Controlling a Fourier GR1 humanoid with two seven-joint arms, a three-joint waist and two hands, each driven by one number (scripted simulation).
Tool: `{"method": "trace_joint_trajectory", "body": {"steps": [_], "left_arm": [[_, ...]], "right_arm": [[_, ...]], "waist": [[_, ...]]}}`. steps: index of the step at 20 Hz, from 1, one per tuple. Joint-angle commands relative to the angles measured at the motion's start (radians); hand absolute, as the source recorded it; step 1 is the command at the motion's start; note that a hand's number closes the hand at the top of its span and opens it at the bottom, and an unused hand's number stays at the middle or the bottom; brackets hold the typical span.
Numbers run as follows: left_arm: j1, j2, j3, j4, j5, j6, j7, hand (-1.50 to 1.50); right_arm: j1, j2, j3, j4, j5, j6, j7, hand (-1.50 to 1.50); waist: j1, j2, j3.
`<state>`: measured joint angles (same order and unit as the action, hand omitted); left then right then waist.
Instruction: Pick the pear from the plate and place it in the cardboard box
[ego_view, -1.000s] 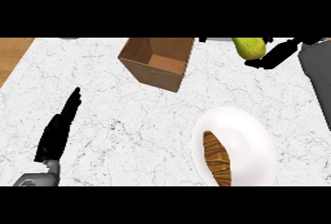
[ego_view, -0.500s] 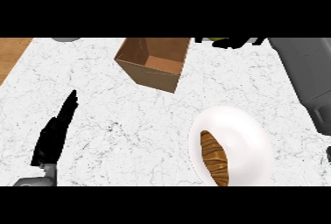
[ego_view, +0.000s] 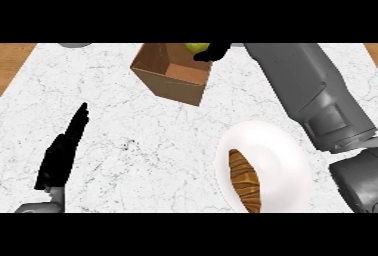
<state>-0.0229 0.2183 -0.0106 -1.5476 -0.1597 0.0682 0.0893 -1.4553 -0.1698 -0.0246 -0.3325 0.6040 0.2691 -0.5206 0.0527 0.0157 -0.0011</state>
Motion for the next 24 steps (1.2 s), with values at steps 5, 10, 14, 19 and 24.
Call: {"method": "trace_joint_trajectory", "body": {"steps": [5, 10, 14, 19, 24], "left_arm": [[0.001, 0.02, 0.017, -0.021, 0.008, -0.023, 0.015, 0.0], [-0.035, -0.022, -0.013, 0.04, -0.014, -0.005, -0.031, 0.0], [-0.045, -0.01, -0.007, 0.0, -0.013, -0.012, 0.013, 0.0], [-0.039, -0.024, -0.014, 0.015, -0.03, 0.005, 0.006, 0.0], [-0.026, -0.023, -0.016, 0.026, -0.012, -0.019, -0.023, 0.0]], "right_arm": [[-0.031, 0.136, 0.034, 0.121, 0.064, -0.099, 0.081, 1.5], [-0.003, 0.168, 0.038, 0.188, 0.06, -0.14, 0.128, -1.5], [-0.018, 0.169, 0.023, 0.207, 0.035, -0.148, 0.15, -1.5], [-0.009, 0.17, -0.056, 0.202, -0.053, -0.141, 0.121, -1.5], [-0.003, 0.17, -0.198, 0.18, -0.198, -0.23, 0.134, -1.5]], "waist": [[0.011, 0.004, 0.0], [0.02, 0.012, -0.001], [0.039, 0.013, 0.0], [0.037, 0.013, 0.0], [0.042, 0.013, 0.0]]}}
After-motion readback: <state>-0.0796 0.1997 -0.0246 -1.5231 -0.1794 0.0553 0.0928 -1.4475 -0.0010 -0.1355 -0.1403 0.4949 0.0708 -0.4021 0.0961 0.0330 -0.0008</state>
